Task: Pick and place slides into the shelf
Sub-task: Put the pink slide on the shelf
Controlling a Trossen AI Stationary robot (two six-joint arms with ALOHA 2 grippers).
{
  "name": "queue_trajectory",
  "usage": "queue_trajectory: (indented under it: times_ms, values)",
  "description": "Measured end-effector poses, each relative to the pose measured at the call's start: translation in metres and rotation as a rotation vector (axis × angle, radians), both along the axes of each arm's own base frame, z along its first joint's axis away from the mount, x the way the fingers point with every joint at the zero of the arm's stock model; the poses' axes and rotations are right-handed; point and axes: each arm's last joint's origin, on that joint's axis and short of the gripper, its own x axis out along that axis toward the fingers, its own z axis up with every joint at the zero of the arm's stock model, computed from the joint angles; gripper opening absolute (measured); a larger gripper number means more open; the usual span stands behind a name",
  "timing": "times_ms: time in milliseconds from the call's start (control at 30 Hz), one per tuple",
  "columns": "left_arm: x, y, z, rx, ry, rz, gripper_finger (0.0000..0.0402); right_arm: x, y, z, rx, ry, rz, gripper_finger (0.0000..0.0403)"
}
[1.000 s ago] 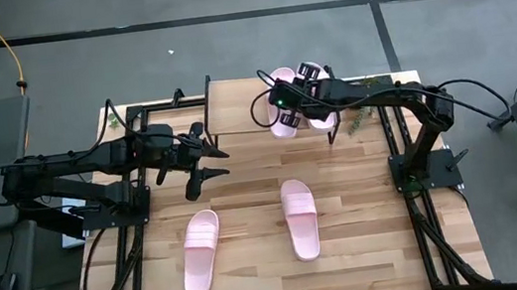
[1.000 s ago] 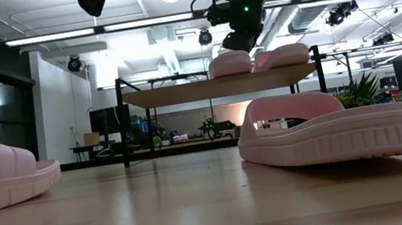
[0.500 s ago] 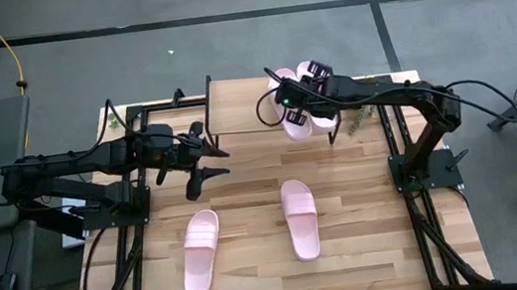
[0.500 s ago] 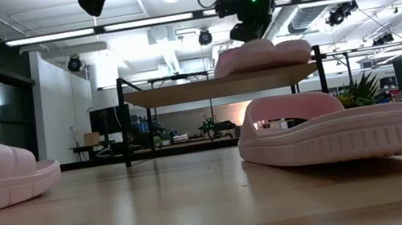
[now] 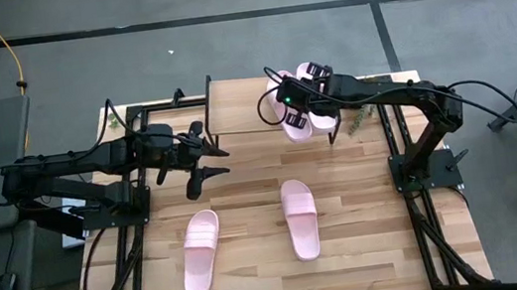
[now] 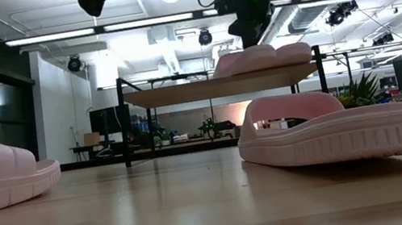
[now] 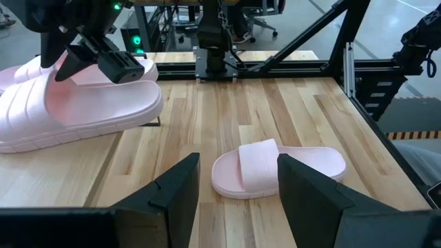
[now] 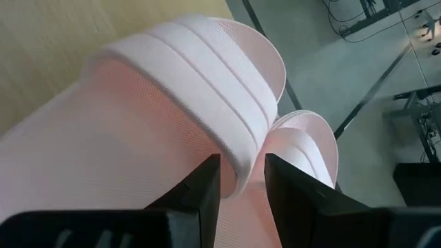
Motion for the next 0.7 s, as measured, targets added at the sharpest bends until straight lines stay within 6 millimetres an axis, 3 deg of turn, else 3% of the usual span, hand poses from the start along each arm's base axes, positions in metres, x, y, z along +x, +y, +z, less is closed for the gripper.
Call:
queue_trajectory:
  times_ms: [367,700]
  values:
    - [0.0,0.0,0.0,0.0,0.0,0.0,0.0179,0.001,0.001,0.0,0.02,-0.01,0.014,0.0103]
    - [0.0,0.0,0.0,-0.001,0.0,0.0,0.0179,-0.005,-0.017,0.002,-0.016,-0.031,-0.058,0.0103]
